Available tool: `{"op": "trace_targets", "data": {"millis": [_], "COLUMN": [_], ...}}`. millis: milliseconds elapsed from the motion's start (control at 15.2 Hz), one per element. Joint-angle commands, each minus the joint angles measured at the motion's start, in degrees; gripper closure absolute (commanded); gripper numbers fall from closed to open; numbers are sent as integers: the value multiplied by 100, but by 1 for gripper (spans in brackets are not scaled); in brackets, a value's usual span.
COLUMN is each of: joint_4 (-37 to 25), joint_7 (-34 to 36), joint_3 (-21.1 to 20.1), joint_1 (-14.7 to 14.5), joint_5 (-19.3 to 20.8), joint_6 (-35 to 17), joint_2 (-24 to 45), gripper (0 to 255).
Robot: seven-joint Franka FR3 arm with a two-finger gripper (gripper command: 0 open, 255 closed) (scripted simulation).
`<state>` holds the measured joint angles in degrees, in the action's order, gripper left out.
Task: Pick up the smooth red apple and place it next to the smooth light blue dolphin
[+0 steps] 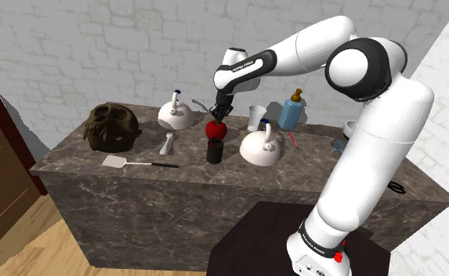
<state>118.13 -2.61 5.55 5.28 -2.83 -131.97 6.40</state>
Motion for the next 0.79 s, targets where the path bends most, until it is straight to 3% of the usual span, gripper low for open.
{"op": "trace_targets", "data": {"millis": [0,264,726], "joint_4": [0,0,-286], "joint_7": [0,0,40], "joint_3": [0,0,6], "joint_1": [0,0,-4], "joint_5": [0,0,45], "joint_6": [0,-1,505], "joint_2": [0,0,-221], "gripper": [255,255,255]}}
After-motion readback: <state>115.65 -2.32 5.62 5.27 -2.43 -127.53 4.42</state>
